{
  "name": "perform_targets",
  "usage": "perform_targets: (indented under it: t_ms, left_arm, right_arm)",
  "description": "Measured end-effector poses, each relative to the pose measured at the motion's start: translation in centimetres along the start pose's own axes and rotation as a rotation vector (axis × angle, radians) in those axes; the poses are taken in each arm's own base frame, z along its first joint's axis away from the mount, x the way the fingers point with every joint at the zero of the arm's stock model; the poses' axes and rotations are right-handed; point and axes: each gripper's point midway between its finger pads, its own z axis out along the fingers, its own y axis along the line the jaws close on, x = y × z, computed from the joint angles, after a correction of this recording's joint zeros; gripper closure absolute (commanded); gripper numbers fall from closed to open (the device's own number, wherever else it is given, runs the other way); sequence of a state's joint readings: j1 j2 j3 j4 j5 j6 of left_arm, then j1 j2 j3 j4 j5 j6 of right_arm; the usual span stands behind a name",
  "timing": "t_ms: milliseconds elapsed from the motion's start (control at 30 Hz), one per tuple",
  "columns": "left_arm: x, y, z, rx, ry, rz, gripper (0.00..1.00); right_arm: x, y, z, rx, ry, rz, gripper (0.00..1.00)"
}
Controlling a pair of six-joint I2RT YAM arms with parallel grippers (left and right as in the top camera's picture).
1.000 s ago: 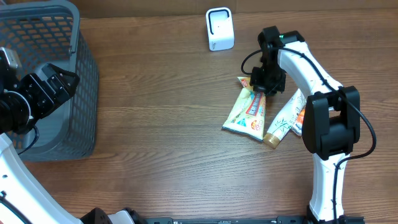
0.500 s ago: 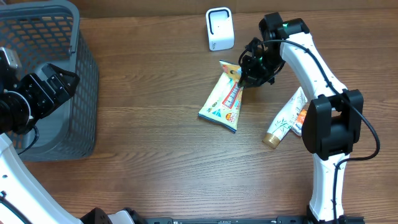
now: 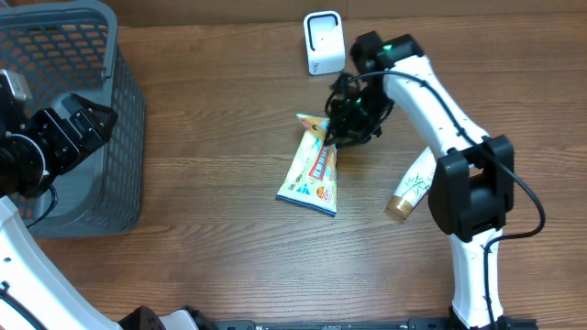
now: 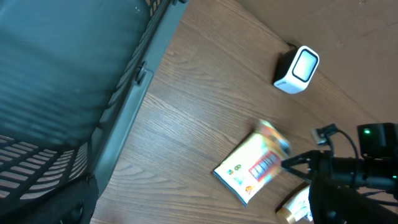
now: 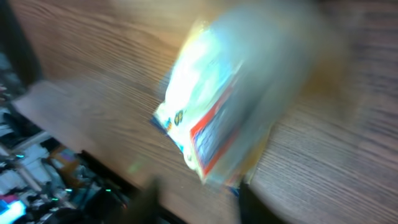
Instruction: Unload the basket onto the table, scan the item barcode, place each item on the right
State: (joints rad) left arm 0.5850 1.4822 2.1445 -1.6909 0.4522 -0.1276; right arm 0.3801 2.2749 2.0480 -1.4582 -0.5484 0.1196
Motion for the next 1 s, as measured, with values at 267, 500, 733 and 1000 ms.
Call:
perform_targets:
  t_ms: [267, 500, 733, 1000]
  left_arm:
    - [0.0, 0.0, 0.0, 0.000, 0.000, 0.000, 0.00]
    - [0.0, 0.0, 0.0, 0.000, 0.000, 0.000, 0.00]
    - [0.0, 0.0, 0.0, 0.000, -0.001, 0.000, 0.00]
    - [0.2, -1.5, 0.0, 0.085, 0.011, 0.014, 0.00]
  right_arm:
    - [0.5, -0.1, 0.2, 0.111, 0.002, 0.008, 0.34]
    - [-1.9, -0.9, -8.8, 0.112, -0.190, 0.063, 0.00]
    - [-2.9, -4.7, -20.1, 0.157, -0.484, 0.122, 0.00]
    - [-2.4, -10.4, -24.1, 0.196, -0.568, 0.248, 0.00]
